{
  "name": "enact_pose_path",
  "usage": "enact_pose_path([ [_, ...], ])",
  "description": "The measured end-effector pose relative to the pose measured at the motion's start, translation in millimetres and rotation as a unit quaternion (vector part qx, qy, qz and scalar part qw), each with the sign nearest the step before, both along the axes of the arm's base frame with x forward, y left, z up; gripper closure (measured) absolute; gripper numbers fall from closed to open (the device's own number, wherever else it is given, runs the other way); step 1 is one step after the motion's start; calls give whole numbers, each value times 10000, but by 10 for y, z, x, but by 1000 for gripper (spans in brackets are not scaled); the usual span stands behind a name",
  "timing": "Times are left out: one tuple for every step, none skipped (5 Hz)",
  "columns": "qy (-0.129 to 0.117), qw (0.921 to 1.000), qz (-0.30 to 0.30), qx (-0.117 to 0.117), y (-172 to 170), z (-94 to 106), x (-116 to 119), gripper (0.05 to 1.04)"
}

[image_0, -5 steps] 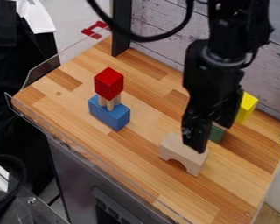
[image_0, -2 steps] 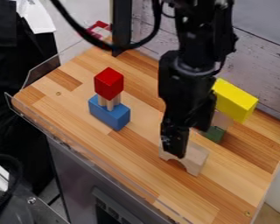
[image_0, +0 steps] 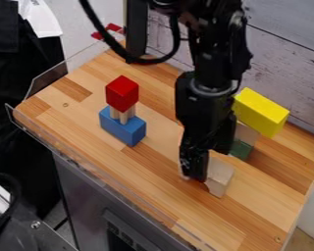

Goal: Move the arc on top of the yellow block

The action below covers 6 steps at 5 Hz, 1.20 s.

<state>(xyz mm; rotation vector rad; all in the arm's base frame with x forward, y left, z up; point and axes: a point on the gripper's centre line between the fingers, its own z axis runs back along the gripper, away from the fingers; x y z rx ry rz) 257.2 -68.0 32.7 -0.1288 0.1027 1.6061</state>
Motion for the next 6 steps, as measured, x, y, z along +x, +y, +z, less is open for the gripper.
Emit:
enact_pose_path([
  [13, 10000, -32, -49, 19, -33, 79, 84],
  [78, 9999, -16, -140, 8, -64, 79, 124],
  [114, 9998, -28, -140, 9, -66, 65, 404],
  [224, 9997, -86, -104, 15, -31, 60, 569],
  [183, 9996, -192, -51, 27, 69, 74, 569],
  [-56, 9984, -536, 157, 67, 459, 172, 569],
])
